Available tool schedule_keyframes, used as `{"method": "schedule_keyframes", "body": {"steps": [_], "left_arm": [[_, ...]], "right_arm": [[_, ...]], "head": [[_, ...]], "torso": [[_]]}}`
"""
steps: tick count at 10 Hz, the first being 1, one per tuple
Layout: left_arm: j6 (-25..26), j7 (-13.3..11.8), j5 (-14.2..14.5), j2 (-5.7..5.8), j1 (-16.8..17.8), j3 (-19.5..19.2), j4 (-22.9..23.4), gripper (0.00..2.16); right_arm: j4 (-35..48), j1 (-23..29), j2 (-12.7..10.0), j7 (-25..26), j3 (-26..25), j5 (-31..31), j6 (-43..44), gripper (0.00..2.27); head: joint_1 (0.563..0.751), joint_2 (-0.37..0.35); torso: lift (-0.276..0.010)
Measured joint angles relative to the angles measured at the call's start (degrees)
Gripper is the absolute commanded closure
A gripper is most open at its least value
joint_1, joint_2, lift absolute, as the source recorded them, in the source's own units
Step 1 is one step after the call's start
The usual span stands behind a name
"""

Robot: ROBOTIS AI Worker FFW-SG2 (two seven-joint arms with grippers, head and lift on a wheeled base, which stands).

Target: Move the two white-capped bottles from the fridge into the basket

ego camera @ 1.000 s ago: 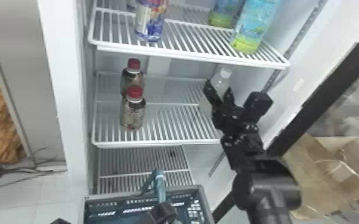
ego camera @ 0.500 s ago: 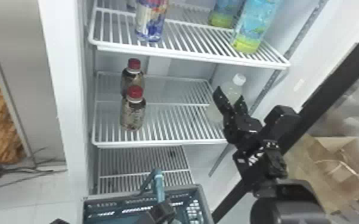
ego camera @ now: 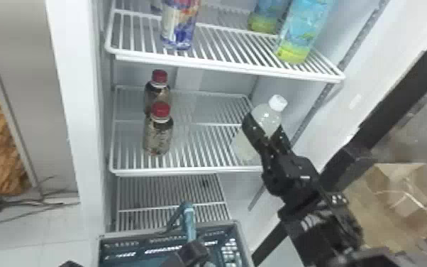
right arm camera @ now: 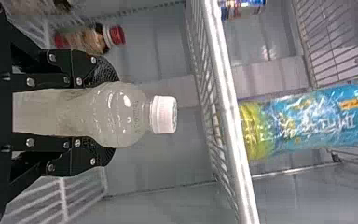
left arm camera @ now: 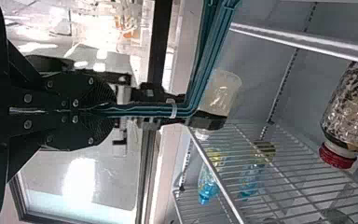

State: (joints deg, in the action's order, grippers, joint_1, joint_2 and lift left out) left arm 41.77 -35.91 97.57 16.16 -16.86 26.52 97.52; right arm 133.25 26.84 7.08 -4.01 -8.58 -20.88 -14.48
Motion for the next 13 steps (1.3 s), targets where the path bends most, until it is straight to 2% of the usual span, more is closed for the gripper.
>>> {"method": "schedule_keyframes", "body": {"steps": [6, 10, 13], "left_arm": [[-0.2, 0.0, 0.2, -0.08, -0.1, 0.0, 0.0, 1.12], [-1.1, -0.1, 0.4, -0.11, -0.5, -0.2, 0.0, 1.12], [-1.1, -0.2, 0.6, -0.18, -0.7, -0.4, 0.0, 1.12]], "right_arm": [[16.1, 17.1, -1.2, -2.2, -1.9, -3.5, -9.2, 0.87], [18.5, 20.2, -2.2, -4.7, -3.0, -4.1, -16.3, 0.87], [20.5, 20.8, -2.3, -6.8, -4.5, -5.5, -26.7, 0.87]], "head": [[0.695, -0.35], [0.695, -0.35], [0.695, -0.35]], "torso": [[-0.26], [-0.26], [-0.26]]}}
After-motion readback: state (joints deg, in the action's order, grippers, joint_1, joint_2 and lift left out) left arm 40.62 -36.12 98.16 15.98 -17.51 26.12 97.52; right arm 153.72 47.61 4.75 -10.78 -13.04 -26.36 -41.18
